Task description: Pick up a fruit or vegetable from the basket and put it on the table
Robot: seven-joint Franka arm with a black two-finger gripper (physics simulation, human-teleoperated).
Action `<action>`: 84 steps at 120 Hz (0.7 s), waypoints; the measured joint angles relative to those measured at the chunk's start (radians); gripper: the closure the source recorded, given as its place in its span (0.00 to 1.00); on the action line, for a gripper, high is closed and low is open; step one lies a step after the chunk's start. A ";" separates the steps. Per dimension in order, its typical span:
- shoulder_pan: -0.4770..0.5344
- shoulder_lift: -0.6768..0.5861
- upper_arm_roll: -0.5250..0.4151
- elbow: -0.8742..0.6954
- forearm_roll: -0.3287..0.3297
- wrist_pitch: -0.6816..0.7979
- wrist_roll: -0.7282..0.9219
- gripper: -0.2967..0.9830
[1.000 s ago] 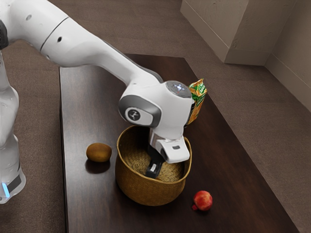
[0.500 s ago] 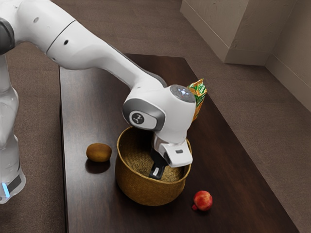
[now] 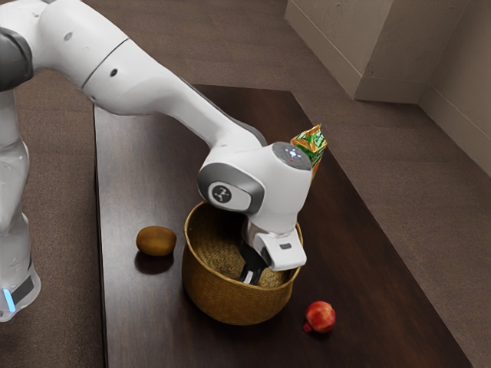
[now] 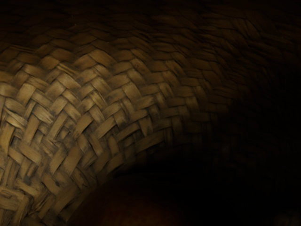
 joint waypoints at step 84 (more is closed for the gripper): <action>-0.008 -0.288 0.268 0.078 0.022 -0.183 0.002 0.54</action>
